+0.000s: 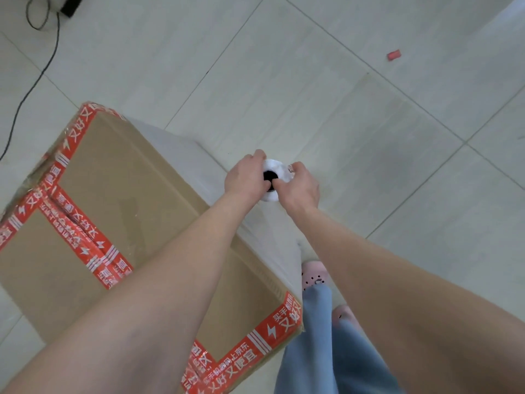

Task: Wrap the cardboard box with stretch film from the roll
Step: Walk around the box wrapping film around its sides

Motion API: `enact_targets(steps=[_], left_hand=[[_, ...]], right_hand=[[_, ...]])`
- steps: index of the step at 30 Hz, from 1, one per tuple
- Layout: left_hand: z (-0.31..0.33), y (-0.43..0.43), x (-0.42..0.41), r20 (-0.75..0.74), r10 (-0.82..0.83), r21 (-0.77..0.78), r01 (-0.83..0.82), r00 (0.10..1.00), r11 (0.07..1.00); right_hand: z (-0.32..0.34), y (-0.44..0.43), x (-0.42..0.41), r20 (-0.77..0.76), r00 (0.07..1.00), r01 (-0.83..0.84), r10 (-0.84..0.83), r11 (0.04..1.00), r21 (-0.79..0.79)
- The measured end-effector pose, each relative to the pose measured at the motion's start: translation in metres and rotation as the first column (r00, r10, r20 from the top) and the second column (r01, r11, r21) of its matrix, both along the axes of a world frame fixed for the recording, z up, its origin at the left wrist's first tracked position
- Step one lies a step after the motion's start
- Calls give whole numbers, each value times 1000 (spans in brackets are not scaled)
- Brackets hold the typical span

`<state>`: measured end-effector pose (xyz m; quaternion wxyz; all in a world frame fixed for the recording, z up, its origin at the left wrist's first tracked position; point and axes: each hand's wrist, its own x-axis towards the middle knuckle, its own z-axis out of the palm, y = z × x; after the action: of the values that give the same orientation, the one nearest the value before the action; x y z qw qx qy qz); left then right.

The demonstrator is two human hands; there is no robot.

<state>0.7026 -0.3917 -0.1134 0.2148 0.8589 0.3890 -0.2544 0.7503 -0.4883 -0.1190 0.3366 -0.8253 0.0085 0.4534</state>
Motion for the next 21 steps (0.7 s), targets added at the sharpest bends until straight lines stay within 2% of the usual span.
enact_targets(steps=[2, 4, 10, 12, 16, 19, 21], left_hand=[[1, -4, 7, 0, -187, 6, 187, 982, 982], [0, -2, 13, -14, -284, 37, 285, 959, 958], [-3, 22, 22, -39, -305, 101, 308, 951, 946], [-6, 31, 17, -17, -200, 90, 201, 980, 975], [-9, 44, 6, 15, 122, 55, -123, 992, 991], [-11, 52, 0, 31, 354, 30, -355, 935, 934], [-11, 57, -6, 39, 526, -4, -526, 850, 850]], right_hand=[[0, -2, 2, 0, 1000, -22, 22, 1000, -7], [-2, 1, 4, 5, 999, -40, 40, 999, -5], [-5, 17, 9, 67, 987, -141, 144, 989, -53], [-5, 27, 14, 123, 964, -229, 236, 971, -72], [-4, 51, 25, 241, 890, -385, 386, 921, -56], [-3, 65, 26, 247, 890, -394, 383, 919, -7], [-3, 74, 25, 187, 911, -369, 367, 929, -25]])
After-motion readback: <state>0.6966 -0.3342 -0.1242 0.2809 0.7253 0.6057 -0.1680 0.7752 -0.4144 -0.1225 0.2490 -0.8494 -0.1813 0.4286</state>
